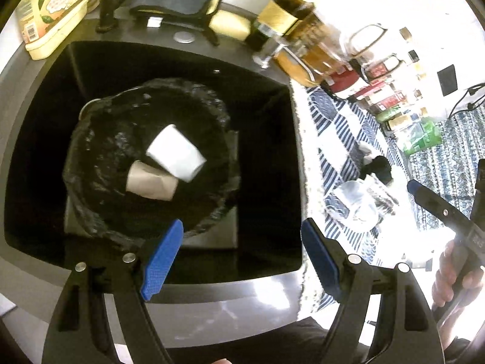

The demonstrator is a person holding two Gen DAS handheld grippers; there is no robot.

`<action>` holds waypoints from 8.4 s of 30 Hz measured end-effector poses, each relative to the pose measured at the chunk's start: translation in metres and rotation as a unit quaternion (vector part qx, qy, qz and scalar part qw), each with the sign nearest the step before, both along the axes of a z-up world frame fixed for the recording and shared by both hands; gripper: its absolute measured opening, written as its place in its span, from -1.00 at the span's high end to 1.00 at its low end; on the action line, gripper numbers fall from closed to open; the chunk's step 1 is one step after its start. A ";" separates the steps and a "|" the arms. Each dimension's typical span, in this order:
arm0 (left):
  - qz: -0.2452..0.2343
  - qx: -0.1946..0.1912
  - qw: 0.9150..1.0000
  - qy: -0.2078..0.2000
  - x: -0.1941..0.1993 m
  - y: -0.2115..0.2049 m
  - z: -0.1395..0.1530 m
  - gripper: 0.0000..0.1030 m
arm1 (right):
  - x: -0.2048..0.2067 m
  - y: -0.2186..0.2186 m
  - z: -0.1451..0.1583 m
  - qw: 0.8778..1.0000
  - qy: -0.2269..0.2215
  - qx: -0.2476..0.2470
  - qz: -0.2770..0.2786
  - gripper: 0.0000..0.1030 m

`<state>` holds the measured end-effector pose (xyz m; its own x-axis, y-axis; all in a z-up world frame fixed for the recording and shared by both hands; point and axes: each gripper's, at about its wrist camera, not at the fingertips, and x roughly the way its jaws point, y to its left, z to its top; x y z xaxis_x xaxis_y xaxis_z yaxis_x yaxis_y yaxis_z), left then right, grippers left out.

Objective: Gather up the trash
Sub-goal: 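Grasp the foil-wrapped item with the right tool while the left tool moves toward the clear container, then grasp the clear plastic container with the left tool while the right tool holds the foil, then carry the foil item and clear container over the trash bag, then open both tools to drop the foil and container into the bag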

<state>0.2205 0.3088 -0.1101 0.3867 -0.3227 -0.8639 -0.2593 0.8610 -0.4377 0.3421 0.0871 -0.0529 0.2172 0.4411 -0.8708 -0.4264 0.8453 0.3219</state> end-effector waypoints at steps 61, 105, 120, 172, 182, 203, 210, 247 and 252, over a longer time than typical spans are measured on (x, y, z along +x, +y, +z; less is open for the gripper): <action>0.139 -0.003 0.989 0.039 -0.018 -0.153 -0.016 -0.58 | 0.081 -0.106 -0.068 0.976 0.134 -0.004 0.172 0.03; 0.143 -0.092 0.985 0.040 0.089 -0.203 -0.062 -0.16 | 0.063 -0.265 -0.017 0.988 0.107 0.104 0.048 0.02; 0.117 -0.093 0.988 0.022 0.086 -0.199 -0.048 0.08 | 0.062 -0.240 -0.018 0.987 0.113 0.099 0.061 0.03; 0.152 -0.063 0.986 0.012 -0.019 0.060 -0.012 0.08 | 0.005 0.072 -0.083 0.973 0.184 0.065 0.122 0.02; 0.129 -0.058 0.990 0.006 -0.016 0.104 -0.007 0.08 | 0.012 0.144 -0.087 0.980 0.157 0.036 0.116 0.02; 0.112 -0.083 0.990 0.026 0.015 0.147 -0.034 0.08 | 0.046 0.215 -0.102 0.980 0.170 0.011 0.104 0.01; 0.131 -0.091 0.986 0.039 0.016 0.155 -0.043 -0.22 | 0.055 0.218 -0.110 0.978 0.183 0.015 0.100 -0.16; 0.108 -0.029 0.992 0.059 0.014 0.134 -0.036 -0.62 | 0.040 0.168 -0.075 0.985 0.161 0.046 0.048 -0.21; 0.103 -0.034 0.992 0.060 0.009 0.129 -0.036 -0.62 | 0.034 0.153 -0.072 0.986 0.159 0.043 0.038 -0.26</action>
<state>0.2296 0.4374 -0.1461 0.3461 -0.3061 -0.8868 -0.4808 0.7538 -0.4479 0.3766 0.2405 -0.1252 -0.0978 0.5206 -0.8482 -0.3527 0.7788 0.5187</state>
